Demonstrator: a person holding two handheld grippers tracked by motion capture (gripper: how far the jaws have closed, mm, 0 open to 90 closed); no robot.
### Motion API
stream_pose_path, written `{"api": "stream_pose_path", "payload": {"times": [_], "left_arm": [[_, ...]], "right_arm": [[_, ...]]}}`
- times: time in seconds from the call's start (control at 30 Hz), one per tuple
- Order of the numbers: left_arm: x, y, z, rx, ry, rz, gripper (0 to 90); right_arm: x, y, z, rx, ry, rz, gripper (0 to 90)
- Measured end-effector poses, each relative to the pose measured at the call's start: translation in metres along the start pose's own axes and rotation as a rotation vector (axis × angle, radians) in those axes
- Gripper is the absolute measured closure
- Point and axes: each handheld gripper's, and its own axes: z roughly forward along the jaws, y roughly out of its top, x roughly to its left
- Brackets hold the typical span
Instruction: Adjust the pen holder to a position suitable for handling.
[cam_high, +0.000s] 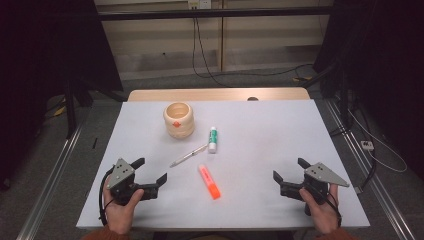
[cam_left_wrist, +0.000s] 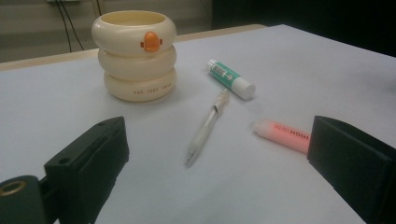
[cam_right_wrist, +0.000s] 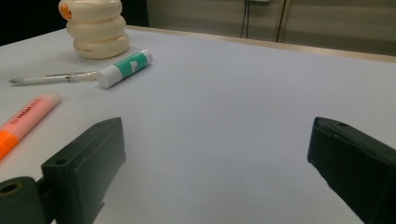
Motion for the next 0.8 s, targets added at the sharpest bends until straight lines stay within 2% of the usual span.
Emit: {"api": "stream_pose_path", "payload": {"times": [0.27, 0.33, 0.4, 0.8], "left_arm": [[-0.001, 0.001, 0.001, 0.001, 0.001, -0.008, 5.2], [0.000, 0.002, 0.001, 0.001, -0.001, 0.003, 5.2], [0.000, 0.003, 0.002, -0.001, 0.001, -0.007, 5.2], [0.004, 0.017, 0.009, 0.009, -0.018, -0.012, 5.8]], "right_arm": [[0.000, 0.000, 0.000, 0.002, 0.007, 0.006, 3.7], [0.000, 0.000, 0.000, 0.001, 0.010, 0.002, 3.5], [0.000, 0.000, 0.000, 0.003, 0.009, 0.002, 3.6], [0.001, 0.000, 0.001, 0.007, 0.013, 0.006, 3.7]]}}
